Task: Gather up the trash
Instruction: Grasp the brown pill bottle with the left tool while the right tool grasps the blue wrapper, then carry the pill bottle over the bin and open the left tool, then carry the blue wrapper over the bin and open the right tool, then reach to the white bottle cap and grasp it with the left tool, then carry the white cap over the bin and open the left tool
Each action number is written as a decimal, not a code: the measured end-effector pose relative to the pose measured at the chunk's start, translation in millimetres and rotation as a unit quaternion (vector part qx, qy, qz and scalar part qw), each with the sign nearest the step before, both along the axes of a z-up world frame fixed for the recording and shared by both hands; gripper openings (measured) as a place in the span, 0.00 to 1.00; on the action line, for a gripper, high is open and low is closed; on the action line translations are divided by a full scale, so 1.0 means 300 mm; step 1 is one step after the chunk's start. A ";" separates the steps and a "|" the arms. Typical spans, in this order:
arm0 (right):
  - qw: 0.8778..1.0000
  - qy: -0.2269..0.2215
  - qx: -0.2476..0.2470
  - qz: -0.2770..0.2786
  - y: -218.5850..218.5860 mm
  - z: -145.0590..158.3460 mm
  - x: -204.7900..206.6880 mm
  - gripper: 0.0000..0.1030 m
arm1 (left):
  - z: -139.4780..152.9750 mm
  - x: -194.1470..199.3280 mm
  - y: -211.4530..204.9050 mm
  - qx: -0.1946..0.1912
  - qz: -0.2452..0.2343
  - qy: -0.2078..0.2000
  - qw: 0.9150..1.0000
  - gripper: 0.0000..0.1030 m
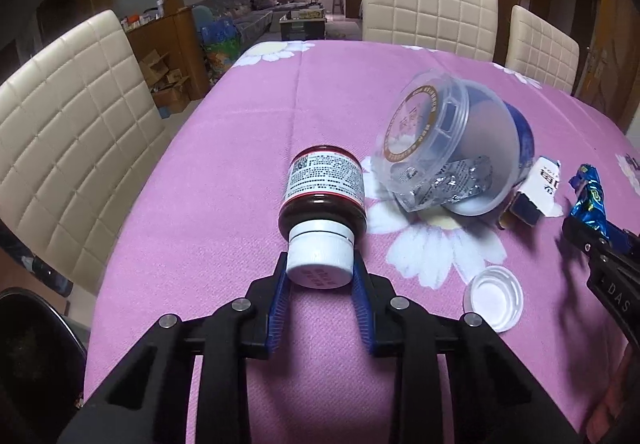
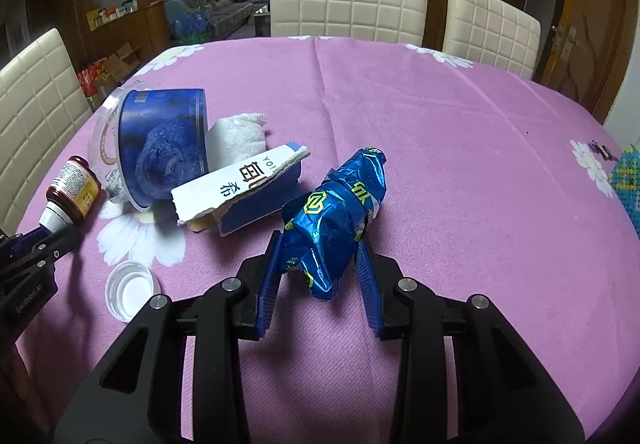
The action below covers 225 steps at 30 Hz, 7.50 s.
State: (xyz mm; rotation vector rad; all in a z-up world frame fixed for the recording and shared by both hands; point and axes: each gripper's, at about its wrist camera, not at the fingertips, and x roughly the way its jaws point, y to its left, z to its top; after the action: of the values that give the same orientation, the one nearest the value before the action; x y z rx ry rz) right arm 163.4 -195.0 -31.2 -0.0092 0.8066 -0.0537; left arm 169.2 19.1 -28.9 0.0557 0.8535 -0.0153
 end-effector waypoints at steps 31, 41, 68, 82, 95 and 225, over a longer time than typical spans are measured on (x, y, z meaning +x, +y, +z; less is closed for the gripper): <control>0.961 -0.145 0.005 0.235 0.250 0.113 -0.231 0.36 | 0.131 -0.337 0.058 0.053 0.010 -0.128 0.990 0.28; 0.945 -0.145 -0.011 0.293 0.367 0.113 -0.295 0.36 | 0.130 -0.456 0.160 0.092 0.053 -0.156 0.982 0.27; 0.935 -0.135 -0.023 0.328 0.478 0.086 -0.343 0.36 | 0.018 -0.465 0.427 -0.058 0.089 -0.047 0.993 0.10; 0.928 -0.126 -0.032 0.348 0.516 0.081 -0.370 0.36 | 0.096 -0.580 0.589 -0.028 0.189 -0.110 0.975 0.78; 0.894 -0.107 -0.012 0.434 0.757 0.111 -0.451 0.37 | 0.072 -0.634 0.716 0.022 0.258 -0.100 0.961 0.78; 0.983 -0.087 -0.002 0.162 0.163 0.109 -0.085 0.77 | 0.085 -0.211 -0.117 0.052 -0.051 -0.094 0.993 0.38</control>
State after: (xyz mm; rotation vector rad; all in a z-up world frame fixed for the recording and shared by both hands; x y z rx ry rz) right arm 137.9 -146.0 1.4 -0.1376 0.6216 0.2500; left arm 105.7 -15.9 -3.4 0.1952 0.6622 -0.0612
